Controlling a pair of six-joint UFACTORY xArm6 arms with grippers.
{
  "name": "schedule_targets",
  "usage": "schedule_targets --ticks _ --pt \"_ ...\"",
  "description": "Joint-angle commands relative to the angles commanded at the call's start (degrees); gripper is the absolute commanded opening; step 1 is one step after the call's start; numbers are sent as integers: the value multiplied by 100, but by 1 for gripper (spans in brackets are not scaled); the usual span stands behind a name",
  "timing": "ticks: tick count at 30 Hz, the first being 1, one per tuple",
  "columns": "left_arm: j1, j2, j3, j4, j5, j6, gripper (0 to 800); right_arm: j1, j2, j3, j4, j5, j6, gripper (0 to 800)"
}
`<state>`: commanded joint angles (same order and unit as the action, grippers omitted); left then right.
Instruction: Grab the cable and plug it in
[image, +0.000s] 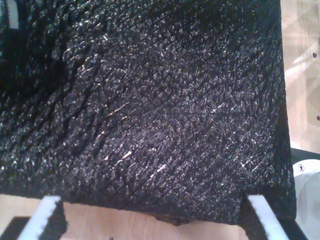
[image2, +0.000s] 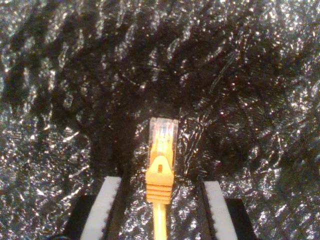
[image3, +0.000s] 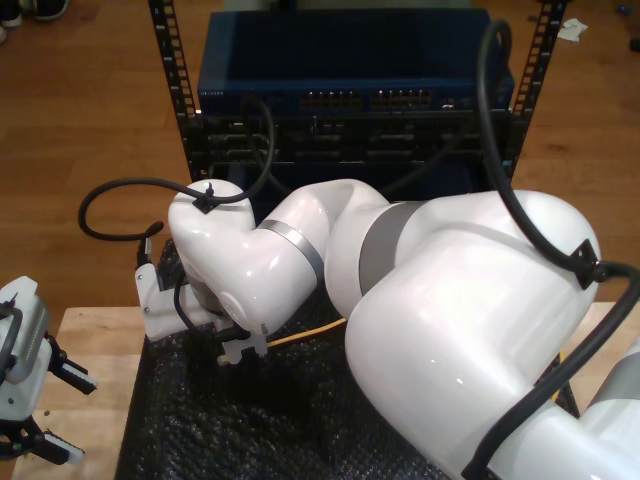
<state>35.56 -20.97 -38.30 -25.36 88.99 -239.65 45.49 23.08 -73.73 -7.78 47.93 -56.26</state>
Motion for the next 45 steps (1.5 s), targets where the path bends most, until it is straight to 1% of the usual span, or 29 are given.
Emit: schedule_targets --ticks 5,9,11,14,16,17,19,23,31,41,45 --pt "0 0 0 0 0 0 800 0 0 0 0 0 0 323" --pt "0 0 0 0 0 -9 800 0 -9 0 0 0 9 271" --pt "0 0 0 0 0 -9 800 0 -18 0 -9 0 9 225" --pt "0 0 0 0 0 -9 800 0 -18 0 0 0 9 202" --pt "0 0 0 0 0 -9 800 0 -18 0 -9 0 9 143" --pt "0 0 0 0 0 -9 800 0 -18 0 -9 9 9 135" --pt "0 0 0 0 0 0 800 0 -26 0 0 0 9 58" --pt "0 0 0 0 0 -9 800 0 -26 0 9 9 9 9" --pt "0 0 0 -9 62 -9 800 -79 -246 9 44 53 0 4" --pt "0 -9 9 -18 211 0 800 -440 -1002 53 79 686 9 4" --pt "-9 -9 9 -26 229 -9 800 -589 -1275 220 88 818 18 4"
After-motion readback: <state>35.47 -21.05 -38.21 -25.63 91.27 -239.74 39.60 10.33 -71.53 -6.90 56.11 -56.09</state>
